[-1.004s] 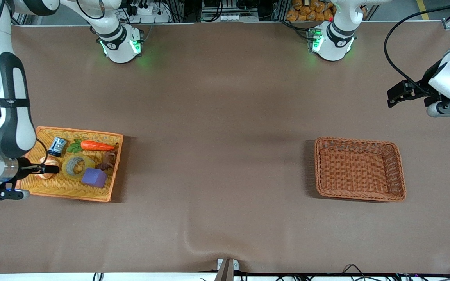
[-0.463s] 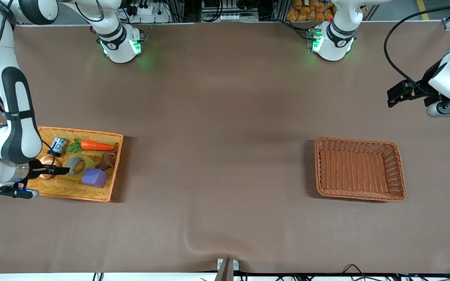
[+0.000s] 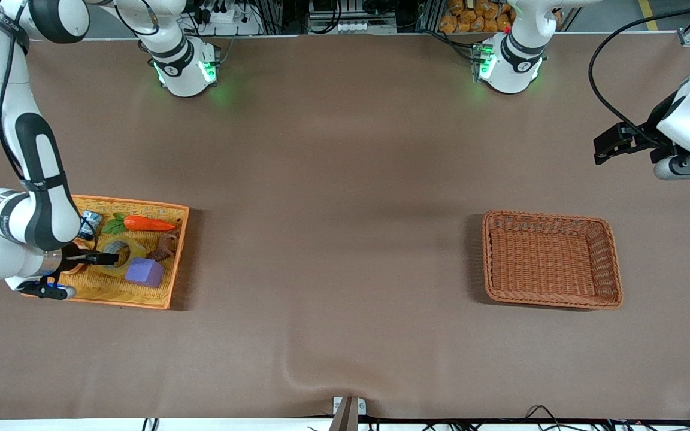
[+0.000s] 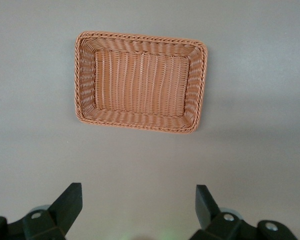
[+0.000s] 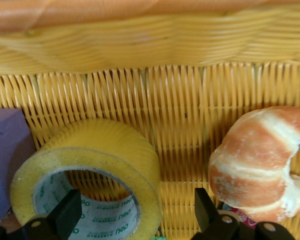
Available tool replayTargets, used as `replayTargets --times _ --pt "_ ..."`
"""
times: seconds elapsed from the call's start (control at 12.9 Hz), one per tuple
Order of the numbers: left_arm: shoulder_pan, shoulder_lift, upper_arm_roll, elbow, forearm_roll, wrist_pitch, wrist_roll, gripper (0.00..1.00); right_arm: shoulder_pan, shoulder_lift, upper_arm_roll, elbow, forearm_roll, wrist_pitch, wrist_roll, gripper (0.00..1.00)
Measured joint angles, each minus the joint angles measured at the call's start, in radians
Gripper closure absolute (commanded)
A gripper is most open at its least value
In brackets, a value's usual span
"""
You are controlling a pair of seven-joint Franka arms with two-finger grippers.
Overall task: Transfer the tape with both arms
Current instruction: 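Close the right gripper on the tape roll and lift it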
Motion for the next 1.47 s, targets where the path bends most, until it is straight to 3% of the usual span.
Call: replayTargets --times 0.08,1.0,1.47 --pt "0.0 0.0 0.0 0.0 0.0 0.0 0.0 0.0 0.001 0.0 0.001 -0.005 0.0 0.0 0.0 1.0" --pt "0.0 0.0 0.0 -0.002 0.0 0.0 0.0 0.0 0.004 -0.017 0.0 -0.017 -0.001 0.011 -0.067 1.0" --pt "0.0 0.0 0.0 -0.003 0.0 0.0 0.0 0.0 -0.013 -0.149 -0.015 0.029 -0.017 -0.126 -0.178 1.0"
